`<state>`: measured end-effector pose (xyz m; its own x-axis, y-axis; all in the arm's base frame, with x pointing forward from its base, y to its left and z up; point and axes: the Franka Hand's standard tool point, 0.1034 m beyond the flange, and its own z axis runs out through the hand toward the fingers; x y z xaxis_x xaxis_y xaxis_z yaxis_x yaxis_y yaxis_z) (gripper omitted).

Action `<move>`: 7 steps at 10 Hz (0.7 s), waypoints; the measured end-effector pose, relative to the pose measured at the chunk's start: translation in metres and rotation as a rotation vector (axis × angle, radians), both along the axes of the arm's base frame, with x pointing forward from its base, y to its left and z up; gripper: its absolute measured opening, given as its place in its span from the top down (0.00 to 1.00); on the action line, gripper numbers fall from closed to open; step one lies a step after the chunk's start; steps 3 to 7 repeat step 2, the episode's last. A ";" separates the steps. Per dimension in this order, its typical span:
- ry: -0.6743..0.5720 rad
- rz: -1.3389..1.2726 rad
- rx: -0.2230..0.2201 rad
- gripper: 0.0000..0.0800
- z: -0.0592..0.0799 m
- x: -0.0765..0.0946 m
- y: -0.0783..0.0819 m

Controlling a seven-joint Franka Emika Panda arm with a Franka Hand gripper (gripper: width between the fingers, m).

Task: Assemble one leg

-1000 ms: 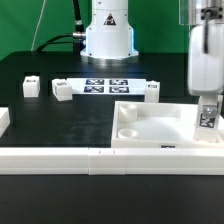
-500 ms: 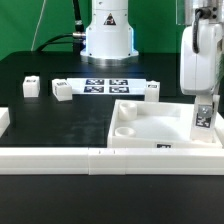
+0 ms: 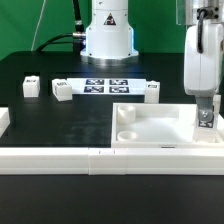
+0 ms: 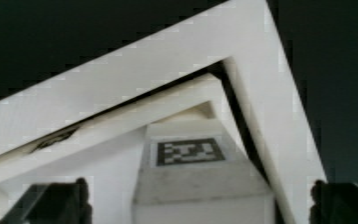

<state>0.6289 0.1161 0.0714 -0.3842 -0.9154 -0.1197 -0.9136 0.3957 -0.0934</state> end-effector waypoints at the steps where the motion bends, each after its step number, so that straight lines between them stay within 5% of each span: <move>1: 0.000 0.000 0.000 0.20 0.000 0.000 0.000; 7: 0.000 0.000 0.000 0.19 0.000 0.000 0.000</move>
Offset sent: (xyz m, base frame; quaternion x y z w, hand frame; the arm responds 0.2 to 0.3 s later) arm 0.0000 0.0000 0.0000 0.0000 0.0000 0.0000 1.0000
